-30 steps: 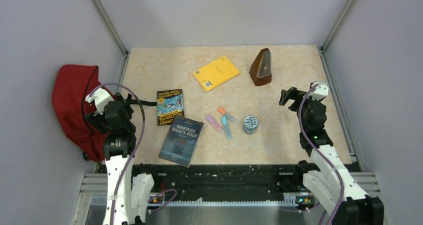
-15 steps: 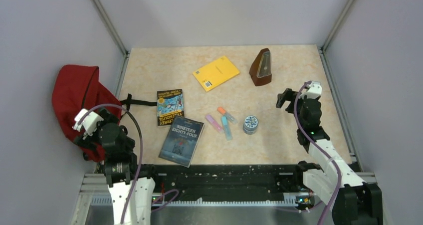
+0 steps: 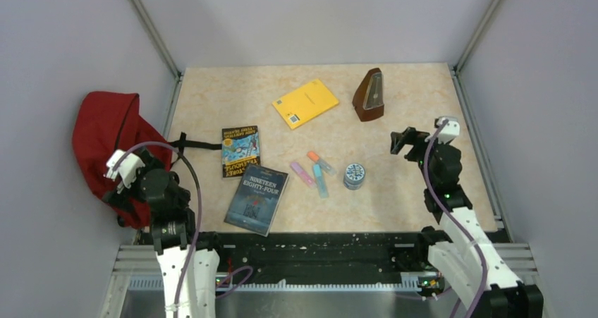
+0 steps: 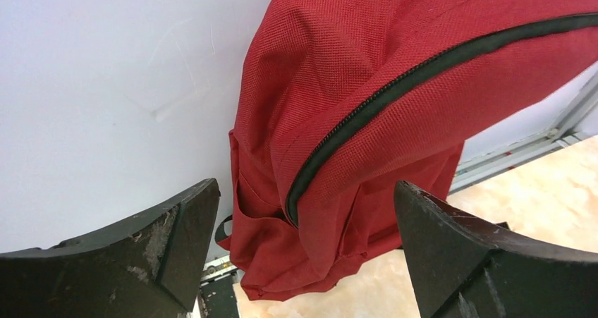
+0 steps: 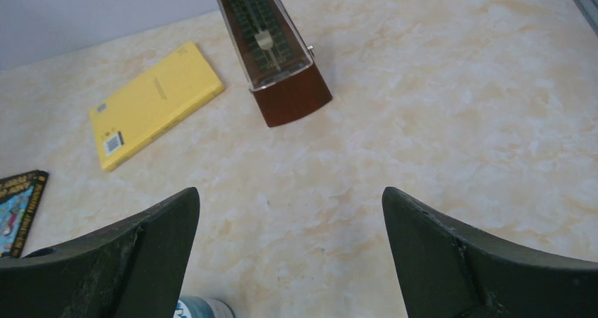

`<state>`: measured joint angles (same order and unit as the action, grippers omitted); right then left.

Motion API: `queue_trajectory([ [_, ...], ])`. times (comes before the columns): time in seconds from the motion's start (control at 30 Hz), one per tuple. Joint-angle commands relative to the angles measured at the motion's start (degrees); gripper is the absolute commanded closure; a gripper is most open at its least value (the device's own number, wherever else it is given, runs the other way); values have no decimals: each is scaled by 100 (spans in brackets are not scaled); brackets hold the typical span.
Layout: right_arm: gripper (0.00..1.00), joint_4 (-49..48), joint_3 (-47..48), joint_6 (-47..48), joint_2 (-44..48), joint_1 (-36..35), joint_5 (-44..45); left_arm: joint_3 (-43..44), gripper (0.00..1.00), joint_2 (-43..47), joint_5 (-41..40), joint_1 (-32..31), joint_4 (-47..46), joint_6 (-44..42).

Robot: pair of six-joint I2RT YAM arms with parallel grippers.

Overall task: Pack the student bag
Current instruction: Pick up the student bag at the center of the board.

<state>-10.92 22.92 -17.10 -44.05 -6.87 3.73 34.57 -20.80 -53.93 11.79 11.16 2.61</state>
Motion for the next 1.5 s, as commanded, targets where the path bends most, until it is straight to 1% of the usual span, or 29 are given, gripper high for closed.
queue_trajectory([
  [0.0, 1, 162, 42, -154, 722, 28, -346, -66, 2, -319, 140, 374, -497, 51],
  [0.13, 1, 397, 98, -109, 1136, 34, -346, -2, 2, -711, 324, 962, -356, 596],
  [0.2, 1, 479, 133, -118, 1224, 32, -590, 13, 2, -947, 546, 1025, -381, 610],
  [0.33, 1, 447, 48, -211, 1296, 31, -726, 81, 3, -1298, 759, 1022, -322, 626],
  [0.37, 1, 423, 20, -236, 1292, 35, -751, 83, 8, -1311, 806, 1026, -312, 626],
  [0.4, 1, 398, -7, -269, 1294, 29, -774, 79, 17, -1290, 867, 1027, -308, 624],
  [0.47, 1, 387, -37, -310, 1272, 31, -836, 76, 40, -1183, 1005, 1026, -303, 577],
  [0.57, 2, 424, -34, -348, 1273, 33, -902, 59, 68, -872, 1206, 1019, -307, 534],
  [0.63, 2, 466, -27, -386, 1271, 33, -941, 54, 84, -563, 1480, 1018, -299, 523],
  [0.67, 2, 494, -10, -401, 1274, 34, -961, 39, 97, -390, 1594, 1014, -298, 528],
  [0.7, 3, 520, -4, -400, 1268, 29, -1031, 37, 100, -213, 1687, 1013, -298, 548],
  [0.83, 4, 575, 67, -448, 1263, 29, -1395, 76, 100, 471, 2393, 948, -219, 606],
  [0.93, 5, 617, 149, -478, 1270, 35, -1598, 125, 100, 677, 2858, 875, -162, 648],
  [1.07, 5, 893, 330, -349, 1305, 36, -1698, 207, 100, 622, 4113, 677, -182, 503],
  [1.2, 5, 1209, 390, -118, 1406, 29, -1422, 394, 100, 432, 4606, 557, 95, 840],
  [1.3, 4, 1184, 361, -130, 1411, 29, -1517, 384, 100, 415, 5264, 340, -47, 840],
  [1.47, 3, 1138, 424, -242, 1442, 33, -2117, 392, 100, 332, 7181, 129, -324, 737],
])
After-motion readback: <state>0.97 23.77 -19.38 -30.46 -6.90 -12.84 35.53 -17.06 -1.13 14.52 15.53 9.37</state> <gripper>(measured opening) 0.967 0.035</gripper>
